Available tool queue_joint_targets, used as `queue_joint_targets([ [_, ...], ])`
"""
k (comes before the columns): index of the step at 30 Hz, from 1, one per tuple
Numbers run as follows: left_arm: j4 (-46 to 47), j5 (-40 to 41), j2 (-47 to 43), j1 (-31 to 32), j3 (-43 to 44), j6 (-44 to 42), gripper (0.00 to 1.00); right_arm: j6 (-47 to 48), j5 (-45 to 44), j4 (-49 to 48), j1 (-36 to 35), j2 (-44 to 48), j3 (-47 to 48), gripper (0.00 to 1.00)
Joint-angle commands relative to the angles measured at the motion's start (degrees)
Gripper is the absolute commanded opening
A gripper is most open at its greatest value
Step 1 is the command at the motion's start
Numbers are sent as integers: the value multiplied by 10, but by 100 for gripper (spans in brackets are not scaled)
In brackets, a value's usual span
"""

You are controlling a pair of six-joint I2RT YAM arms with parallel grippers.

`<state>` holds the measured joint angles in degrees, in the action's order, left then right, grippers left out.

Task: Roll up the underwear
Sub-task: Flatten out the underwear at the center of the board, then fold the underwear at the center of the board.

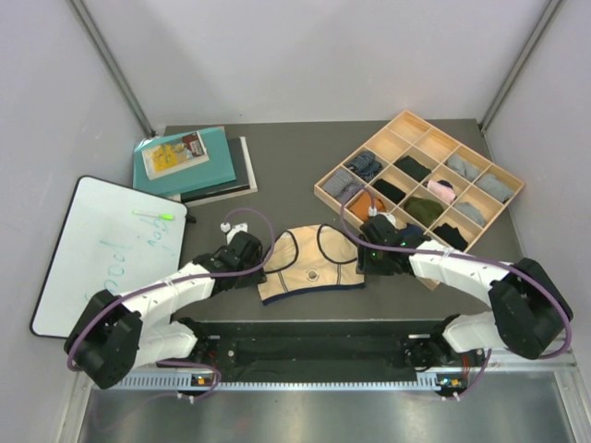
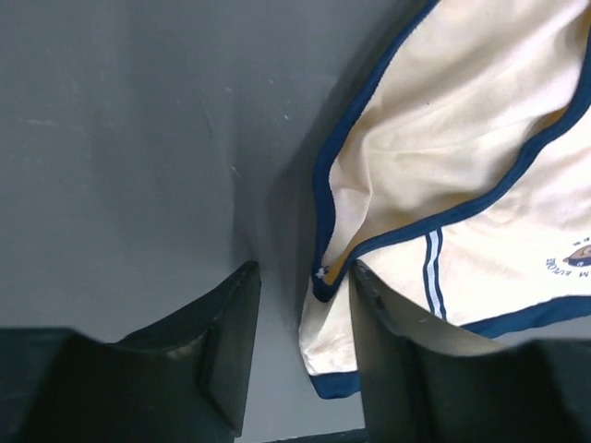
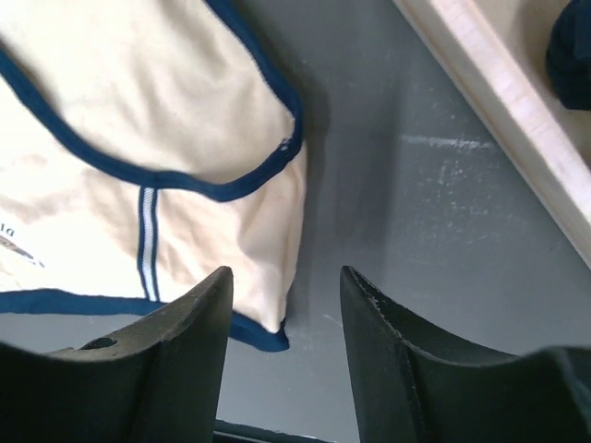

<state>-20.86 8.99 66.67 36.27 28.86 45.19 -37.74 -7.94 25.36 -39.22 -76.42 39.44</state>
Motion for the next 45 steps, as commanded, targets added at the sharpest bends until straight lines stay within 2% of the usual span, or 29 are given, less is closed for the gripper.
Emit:
queue_joint_targets([
  [1, 13, 27, 6, -5, -12, 4, 44, -4, 19, -39, 24, 13, -14, 48],
  [6, 20, 23, 6, -6, -17, 2, 36, 1, 23, -51, 28, -8, -11, 43],
  [14, 26, 11, 3, -6, -19, -6, 36, 17, 36, -59, 28, -45, -9, 37],
  [17, 19, 10, -6, -6, -14, -11, 38, 17, 40, -67, 28, -48, -13, 31],
  [19, 5, 6, -10, -7, 0, -15, 47, 17, 42, -70, 29, -49, -14, 19],
  [20, -1, 2, -15, -8, 7, -17, 70, 18, 42, -69, 28, -51, -11, 15],
  [21, -13, -1, -17, -8, 27, -20, 76, 19, 39, -64, 28, -50, -9, 4],
  [22, -25, -1, -21, -9, 41, -28, 81, 21, 35, -59, 28, -47, -7, 0],
  [23, -56, 0, -26, -10, 56, -33, 90, 23, 30, -53, 29, -44, -1, 0],
  [25, -83, 0, -34, -19, 106, -54, 97, 28, 16, -33, 29, -27, 5, 0],
  [27, -123, -6, -44, -32, 155, -75, 99, 33, 7, -17, 28, -8, 21, 0],
  [31, -175, -77, -46, -113, 225, -138, 99, 48, -11, 35, 29, 14, 56, 0],
  [33, -191, -79, -49, -131, 250, -157, 99, 54, -10, 43, 28, 20, 75, 0],
  [38, -190, -50, -53, -159, 253, -205, 99, 55, 13, 52, 17, 17, 115, 0],
  [45, -163, -68, -50, -181, 226, -228, 99, 26, 23, 33, -66, -37, 187, 0],
])
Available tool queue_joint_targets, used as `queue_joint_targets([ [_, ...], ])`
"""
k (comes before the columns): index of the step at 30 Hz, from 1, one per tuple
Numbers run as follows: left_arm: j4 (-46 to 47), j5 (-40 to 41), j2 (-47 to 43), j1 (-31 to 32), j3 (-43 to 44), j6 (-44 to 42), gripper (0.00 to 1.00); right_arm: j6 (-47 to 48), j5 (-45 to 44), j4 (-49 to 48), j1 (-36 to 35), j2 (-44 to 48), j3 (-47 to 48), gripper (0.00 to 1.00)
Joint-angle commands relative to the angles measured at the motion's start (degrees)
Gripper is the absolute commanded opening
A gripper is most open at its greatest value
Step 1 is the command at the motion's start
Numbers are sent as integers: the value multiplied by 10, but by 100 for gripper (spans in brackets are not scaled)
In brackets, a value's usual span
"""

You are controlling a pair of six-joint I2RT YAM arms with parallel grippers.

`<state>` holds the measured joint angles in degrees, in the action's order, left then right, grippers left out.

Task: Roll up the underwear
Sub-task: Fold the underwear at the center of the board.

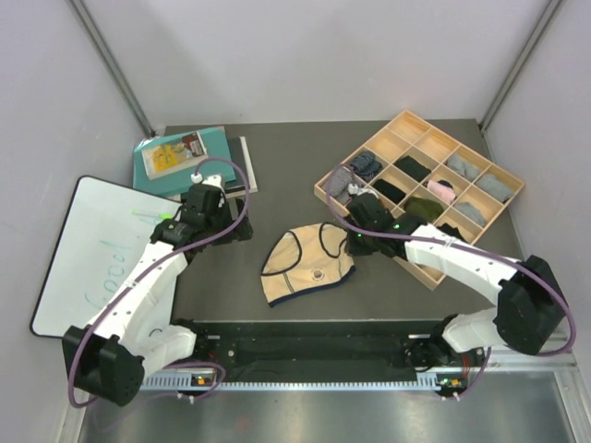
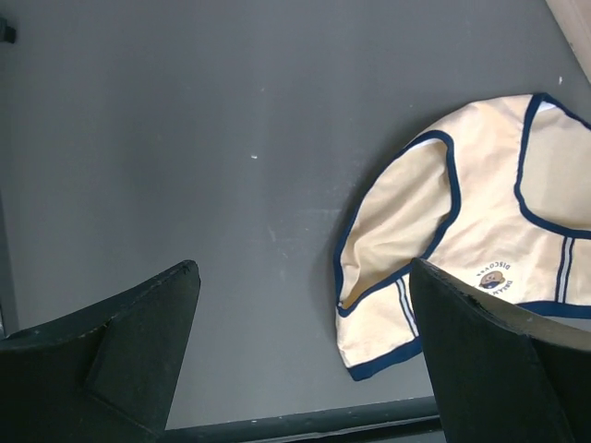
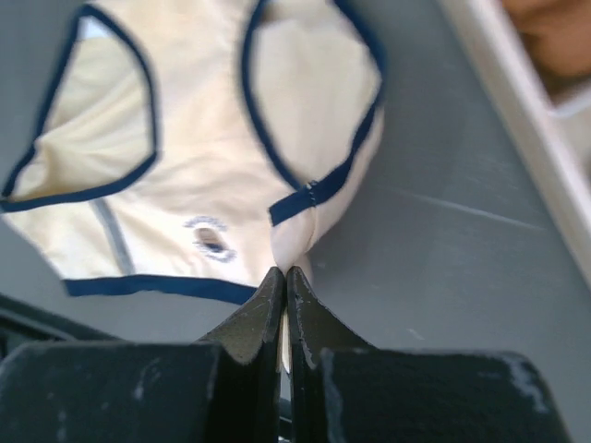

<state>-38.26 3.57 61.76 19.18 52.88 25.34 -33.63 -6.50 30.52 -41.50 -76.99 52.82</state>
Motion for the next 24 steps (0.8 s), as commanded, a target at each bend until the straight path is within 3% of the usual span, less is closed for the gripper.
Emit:
queue_joint_targets([
  [1, 15, -15, 1, -12, -16, -32, 99, -17, 11, -23, -66, -41, 69, 0],
  [12, 24, -17, -7, -34, -29, -42, 99, -45, 47, -82, -178, -198, 181, 0],
  [24, 25, -16, -14, -37, -34, -42, 99, -49, 78, -91, -225, -300, 277, 0],
])
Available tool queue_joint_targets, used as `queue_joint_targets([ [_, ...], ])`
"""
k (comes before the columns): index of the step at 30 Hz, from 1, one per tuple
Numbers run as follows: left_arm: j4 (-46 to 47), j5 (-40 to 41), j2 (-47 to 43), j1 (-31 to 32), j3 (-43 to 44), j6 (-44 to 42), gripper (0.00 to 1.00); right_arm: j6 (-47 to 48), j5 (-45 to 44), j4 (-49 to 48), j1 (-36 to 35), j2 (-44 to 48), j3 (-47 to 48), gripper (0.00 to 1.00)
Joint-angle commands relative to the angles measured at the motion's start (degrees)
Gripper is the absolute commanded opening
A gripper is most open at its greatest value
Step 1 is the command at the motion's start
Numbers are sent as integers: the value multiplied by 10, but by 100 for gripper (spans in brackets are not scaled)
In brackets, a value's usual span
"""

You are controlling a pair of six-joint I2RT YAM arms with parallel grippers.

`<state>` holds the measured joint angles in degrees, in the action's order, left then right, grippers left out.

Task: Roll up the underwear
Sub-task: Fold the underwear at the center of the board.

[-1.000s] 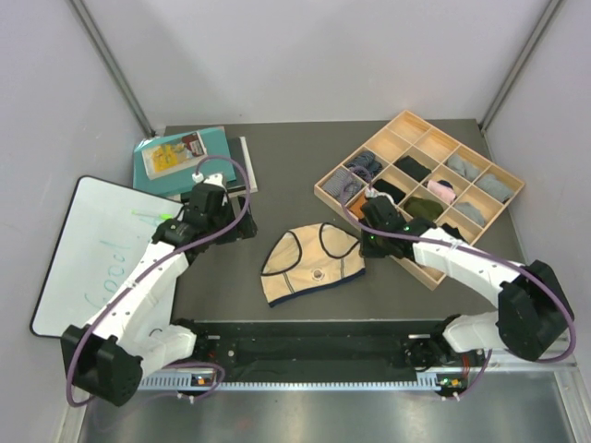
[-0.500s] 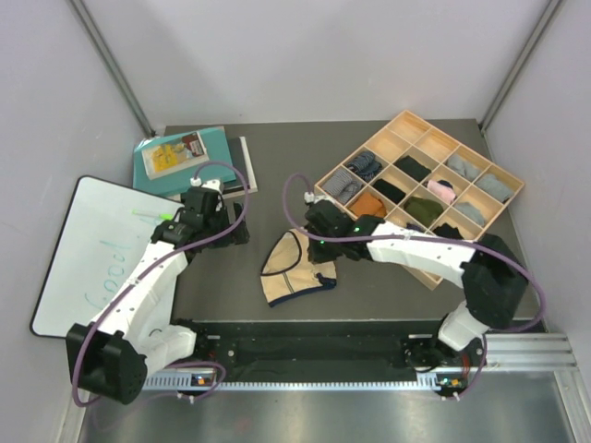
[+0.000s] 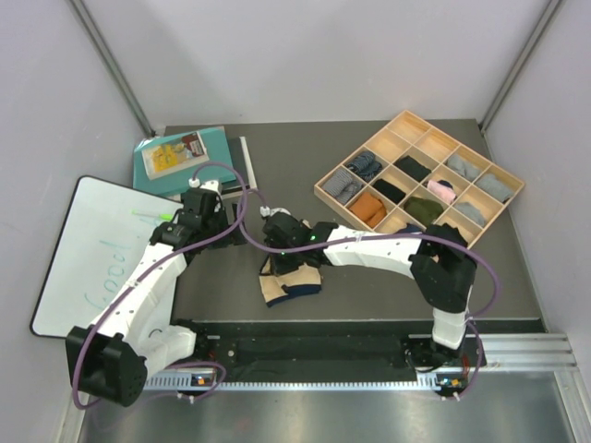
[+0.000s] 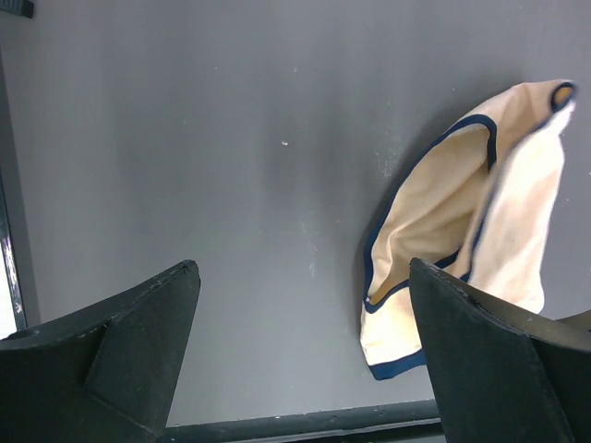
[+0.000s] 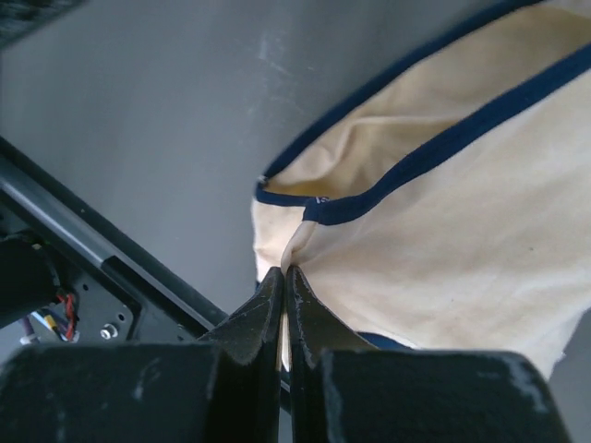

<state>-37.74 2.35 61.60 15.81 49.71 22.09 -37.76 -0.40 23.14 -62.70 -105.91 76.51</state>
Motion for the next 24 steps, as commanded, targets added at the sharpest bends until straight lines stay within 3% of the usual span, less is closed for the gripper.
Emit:
queue_joint_targets([
  [1, 19, -3, -13, -4, -2, -10, 99, -7, 19, -18, -15, -13, 42, 0],
  [24, 19, -10, -10, -5, -3, -10, 99, -17, 47, -25, -38, -72, 80, 0],
])
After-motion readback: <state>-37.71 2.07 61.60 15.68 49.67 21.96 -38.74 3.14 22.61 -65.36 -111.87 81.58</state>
